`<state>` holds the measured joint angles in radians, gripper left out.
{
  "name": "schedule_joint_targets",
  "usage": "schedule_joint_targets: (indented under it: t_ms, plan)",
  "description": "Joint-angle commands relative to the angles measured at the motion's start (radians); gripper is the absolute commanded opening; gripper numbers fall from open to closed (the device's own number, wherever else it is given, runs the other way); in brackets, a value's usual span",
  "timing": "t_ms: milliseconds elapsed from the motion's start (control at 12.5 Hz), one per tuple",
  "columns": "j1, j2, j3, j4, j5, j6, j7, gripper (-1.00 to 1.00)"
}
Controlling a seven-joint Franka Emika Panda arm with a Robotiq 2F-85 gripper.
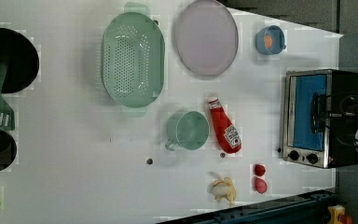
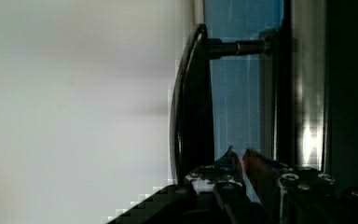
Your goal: Flap open oven.
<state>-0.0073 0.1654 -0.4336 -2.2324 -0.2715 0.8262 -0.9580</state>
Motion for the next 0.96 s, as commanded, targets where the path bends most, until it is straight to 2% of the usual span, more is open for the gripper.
schedule_joint_targets:
  t_ms: [80, 320, 560, 960]
  plan:
    - [0.059, 0.01, 0.07, -0.031, -0.095, 0.002, 0.194, -0.65]
    - [0.084, 0.039, 0.11, -0.043, -0.22, 0.001, 0.357, -0.65]
    - [0.115, 0.1, 0.15, -0.042, -0.295, -0.002, 0.513, -0.65]
    - [0.201, 0.232, 0.167, -0.024, -0.501, -0.004, 0.856, -0.65]
